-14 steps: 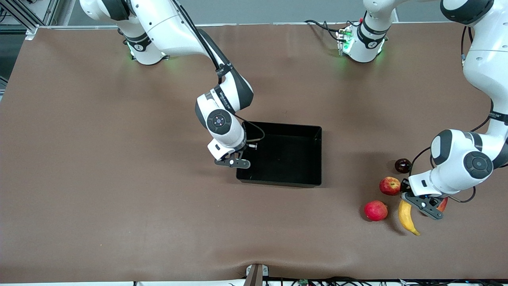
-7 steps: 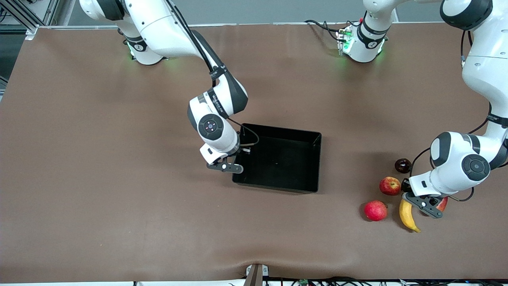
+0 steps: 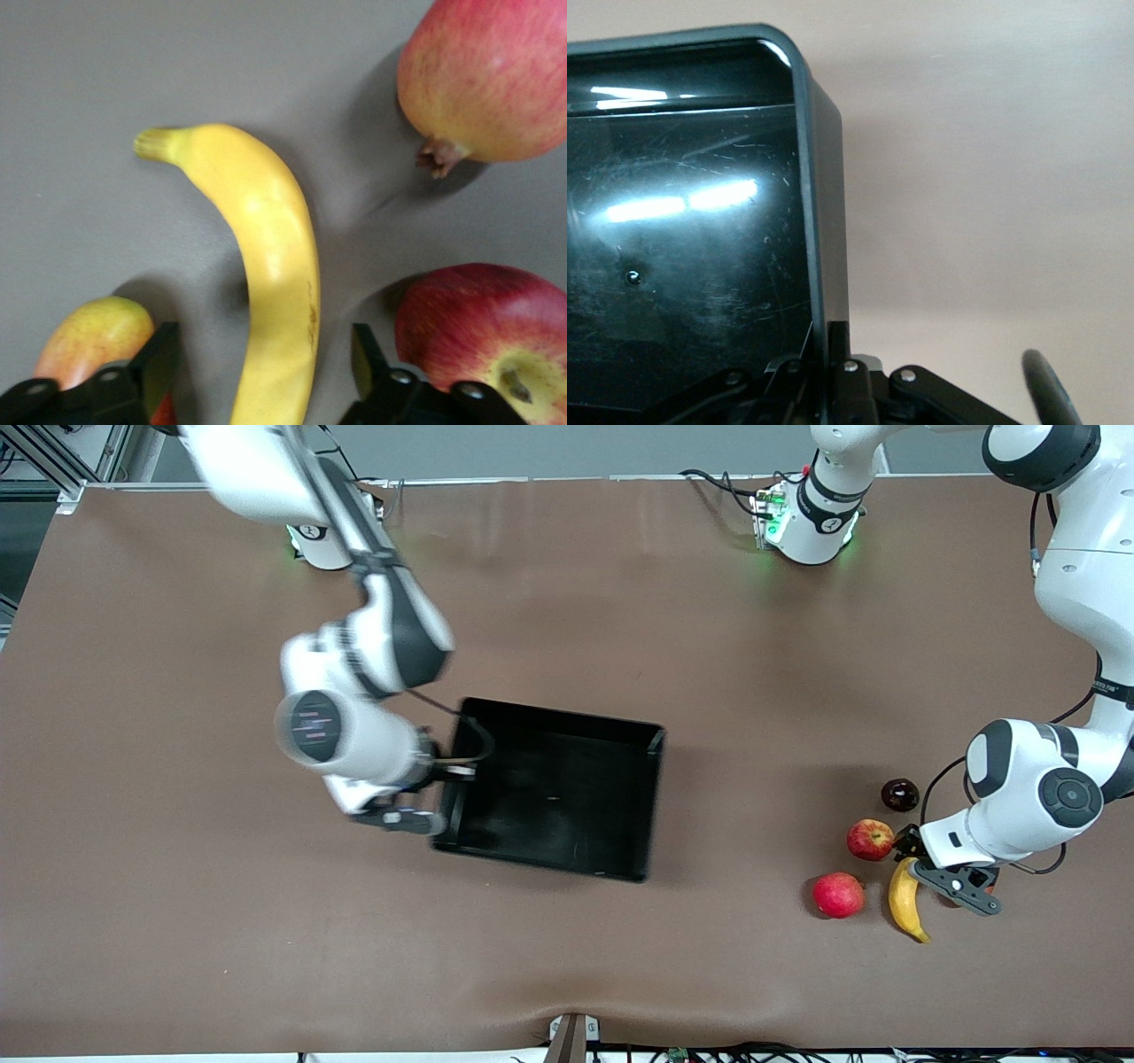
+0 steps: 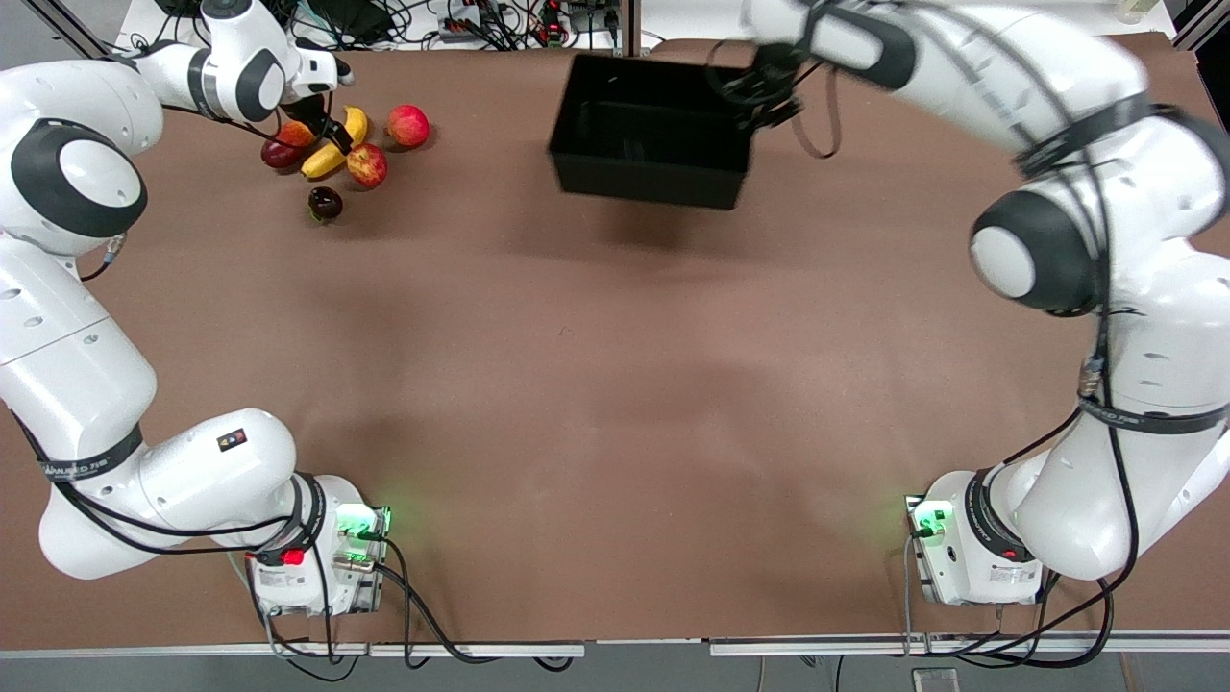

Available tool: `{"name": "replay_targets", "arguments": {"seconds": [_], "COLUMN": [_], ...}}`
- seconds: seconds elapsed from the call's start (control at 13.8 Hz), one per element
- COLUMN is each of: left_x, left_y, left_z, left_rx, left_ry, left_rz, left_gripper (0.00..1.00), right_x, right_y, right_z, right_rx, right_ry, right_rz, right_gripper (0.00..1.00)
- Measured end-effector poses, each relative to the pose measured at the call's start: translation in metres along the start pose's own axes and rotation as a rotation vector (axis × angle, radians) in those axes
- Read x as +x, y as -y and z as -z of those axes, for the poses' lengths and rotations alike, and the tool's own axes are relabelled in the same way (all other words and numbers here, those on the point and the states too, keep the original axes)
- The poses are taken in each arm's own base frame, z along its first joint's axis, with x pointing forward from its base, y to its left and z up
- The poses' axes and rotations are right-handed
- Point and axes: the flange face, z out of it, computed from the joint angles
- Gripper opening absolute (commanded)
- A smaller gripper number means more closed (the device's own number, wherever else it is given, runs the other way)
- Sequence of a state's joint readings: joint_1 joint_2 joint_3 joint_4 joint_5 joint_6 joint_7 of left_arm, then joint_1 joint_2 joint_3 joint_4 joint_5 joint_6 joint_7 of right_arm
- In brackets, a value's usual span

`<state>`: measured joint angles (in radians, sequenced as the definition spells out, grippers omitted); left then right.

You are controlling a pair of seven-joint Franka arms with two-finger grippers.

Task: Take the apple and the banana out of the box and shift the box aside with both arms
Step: 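Drag the black tray away from the fruits with the right gripper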

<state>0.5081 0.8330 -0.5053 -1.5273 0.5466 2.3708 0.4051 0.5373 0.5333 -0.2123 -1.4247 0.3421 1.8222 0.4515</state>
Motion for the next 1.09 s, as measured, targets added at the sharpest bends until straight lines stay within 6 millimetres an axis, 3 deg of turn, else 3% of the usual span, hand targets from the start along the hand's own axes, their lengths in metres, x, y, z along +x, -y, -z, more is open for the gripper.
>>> {"name": "replay_targets", "arguments": {"seconds": [0.22, 0.51, 0.8, 0.94, 1.09], "left_x": [0.014, 0.037, 0.047, 0.048, 0.046], "left_y": [0.0, -0.013, -0.038, -0.049, -0.058], "left_z": [0.031, 0.097, 0.154, 0.18, 0.207], "left_rx": [0.022, -0.012, -0.051, -0.046, -0.029], "left_ry": [-0.032, -0.069, -0.021, 0.014, 0.051], "left_rz": [-0.001, 0.123, 0.289, 0.346, 0.387], "left_gripper": [1.0, 1.0, 1.0, 1.0, 1.0], "right_x": [0.029, 0.065, 0.08, 0.086, 0.089], "right_y": [-0.091, -0.217, -0.364, -0.42, -0.464], "right_z": [0.043, 0.061, 0.037, 0.02, -0.009], "right_rx": [-0.053, -0.035, 0.014, 0.025, 0.021], "right_ry": [0.017, 0.059, 0.093, 0.05, 0.019], "right_rz": [-0.016, 0.021, 0.021, 0.05, 0.087], "right_gripper": [0.0, 0.0, 0.0, 0.0, 0.0]}}
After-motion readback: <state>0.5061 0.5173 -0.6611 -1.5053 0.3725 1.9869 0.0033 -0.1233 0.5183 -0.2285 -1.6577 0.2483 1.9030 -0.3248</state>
